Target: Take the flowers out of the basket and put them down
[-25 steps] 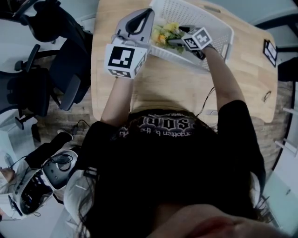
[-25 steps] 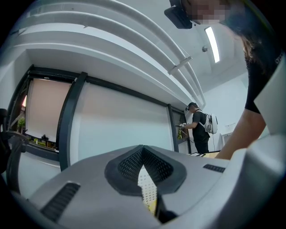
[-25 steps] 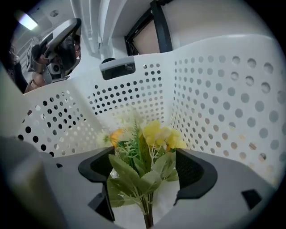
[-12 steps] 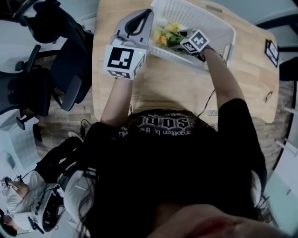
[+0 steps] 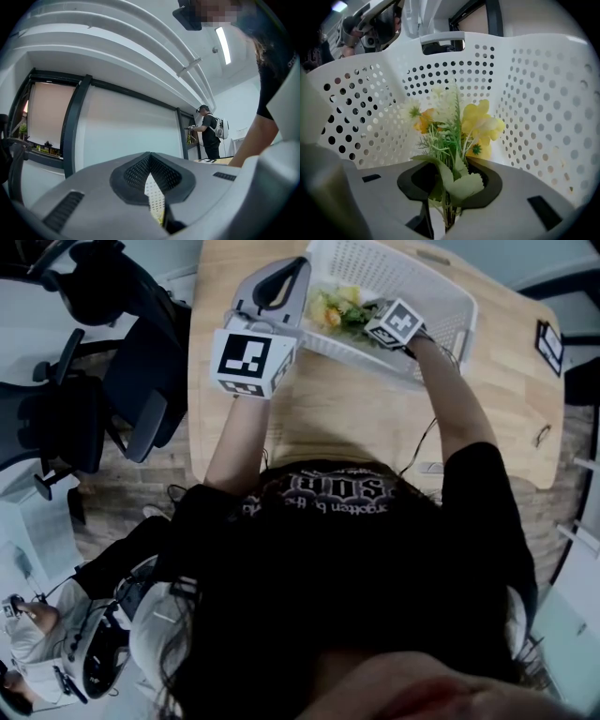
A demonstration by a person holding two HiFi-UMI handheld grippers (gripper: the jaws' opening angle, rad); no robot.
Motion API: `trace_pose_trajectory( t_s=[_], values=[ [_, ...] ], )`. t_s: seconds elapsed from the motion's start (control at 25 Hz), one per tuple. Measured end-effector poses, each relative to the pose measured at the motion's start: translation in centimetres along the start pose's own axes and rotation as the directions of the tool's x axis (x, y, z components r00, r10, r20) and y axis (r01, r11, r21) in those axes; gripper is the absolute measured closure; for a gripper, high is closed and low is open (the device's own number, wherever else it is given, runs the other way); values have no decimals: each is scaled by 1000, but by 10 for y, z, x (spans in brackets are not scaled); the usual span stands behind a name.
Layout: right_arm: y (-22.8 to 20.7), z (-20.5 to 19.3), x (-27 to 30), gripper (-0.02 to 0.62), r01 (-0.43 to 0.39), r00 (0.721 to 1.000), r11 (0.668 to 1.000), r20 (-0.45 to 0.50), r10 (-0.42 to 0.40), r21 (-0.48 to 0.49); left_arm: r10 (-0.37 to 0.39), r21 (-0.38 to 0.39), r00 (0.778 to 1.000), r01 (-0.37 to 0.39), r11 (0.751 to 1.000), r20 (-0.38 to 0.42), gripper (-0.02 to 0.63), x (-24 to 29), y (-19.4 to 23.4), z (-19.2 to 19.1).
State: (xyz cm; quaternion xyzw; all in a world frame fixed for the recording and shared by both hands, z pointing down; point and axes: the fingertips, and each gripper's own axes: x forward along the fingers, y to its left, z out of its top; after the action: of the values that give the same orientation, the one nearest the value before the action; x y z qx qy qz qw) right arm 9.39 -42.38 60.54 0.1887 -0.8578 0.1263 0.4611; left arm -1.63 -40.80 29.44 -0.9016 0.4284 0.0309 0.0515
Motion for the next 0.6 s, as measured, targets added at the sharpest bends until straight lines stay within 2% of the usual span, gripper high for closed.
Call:
trace_pose_trajectory(
  t_s=[0.28,0.6],
  values=[
    [-1,17,-19,488,46,998,998,45,-44,-45,8,-2,1000,-8,1000,-4,604,-3,2,1],
    [-4,46,-61,495,115,978,993,180,-107,-37,9,-3,1000,-9,1000,20,604,-3,-3,9]
  ],
)
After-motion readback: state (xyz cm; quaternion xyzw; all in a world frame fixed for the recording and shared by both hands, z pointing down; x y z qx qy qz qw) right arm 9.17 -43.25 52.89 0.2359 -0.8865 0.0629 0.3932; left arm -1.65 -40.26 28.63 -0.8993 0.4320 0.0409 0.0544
